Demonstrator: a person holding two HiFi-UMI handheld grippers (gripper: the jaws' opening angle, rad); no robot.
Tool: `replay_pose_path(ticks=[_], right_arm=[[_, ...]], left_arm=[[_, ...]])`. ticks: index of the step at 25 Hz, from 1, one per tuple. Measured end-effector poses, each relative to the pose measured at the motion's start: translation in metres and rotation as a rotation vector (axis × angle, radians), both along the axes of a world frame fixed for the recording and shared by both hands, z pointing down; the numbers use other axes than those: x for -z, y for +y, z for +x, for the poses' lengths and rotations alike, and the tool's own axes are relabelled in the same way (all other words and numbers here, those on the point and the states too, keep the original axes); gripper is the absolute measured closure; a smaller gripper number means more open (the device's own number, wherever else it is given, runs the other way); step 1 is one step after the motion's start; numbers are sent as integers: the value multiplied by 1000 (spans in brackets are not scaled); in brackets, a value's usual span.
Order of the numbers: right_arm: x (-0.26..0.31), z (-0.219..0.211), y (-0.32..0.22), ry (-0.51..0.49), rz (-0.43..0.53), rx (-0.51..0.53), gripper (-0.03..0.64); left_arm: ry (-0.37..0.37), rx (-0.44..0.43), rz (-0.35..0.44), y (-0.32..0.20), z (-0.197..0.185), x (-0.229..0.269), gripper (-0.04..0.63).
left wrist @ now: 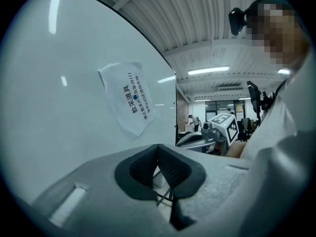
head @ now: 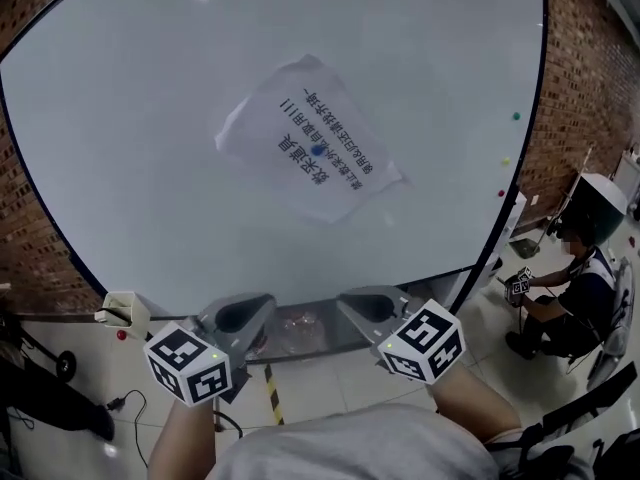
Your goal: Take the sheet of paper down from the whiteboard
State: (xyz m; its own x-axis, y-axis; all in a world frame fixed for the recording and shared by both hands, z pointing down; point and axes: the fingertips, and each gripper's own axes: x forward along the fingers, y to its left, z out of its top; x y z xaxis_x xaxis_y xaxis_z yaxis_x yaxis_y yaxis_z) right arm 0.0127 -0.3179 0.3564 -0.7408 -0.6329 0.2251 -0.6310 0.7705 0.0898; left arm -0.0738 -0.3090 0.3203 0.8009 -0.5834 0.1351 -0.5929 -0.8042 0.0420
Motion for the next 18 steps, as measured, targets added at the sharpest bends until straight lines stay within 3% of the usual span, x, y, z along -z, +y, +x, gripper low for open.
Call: replay_pose_path(ticks=[10, 16, 18], right_arm=[[89, 0, -87, 92, 316, -61, 601], [134, 5, -126, 161, 534, -168, 574], [142, 7, -136, 166, 577, -182, 568]], left_arm=[[8, 59, 68, -70, -1, 42, 594], [9, 40, 87, -92, 7, 53, 589], [8, 37, 101, -99, 7, 57, 559]])
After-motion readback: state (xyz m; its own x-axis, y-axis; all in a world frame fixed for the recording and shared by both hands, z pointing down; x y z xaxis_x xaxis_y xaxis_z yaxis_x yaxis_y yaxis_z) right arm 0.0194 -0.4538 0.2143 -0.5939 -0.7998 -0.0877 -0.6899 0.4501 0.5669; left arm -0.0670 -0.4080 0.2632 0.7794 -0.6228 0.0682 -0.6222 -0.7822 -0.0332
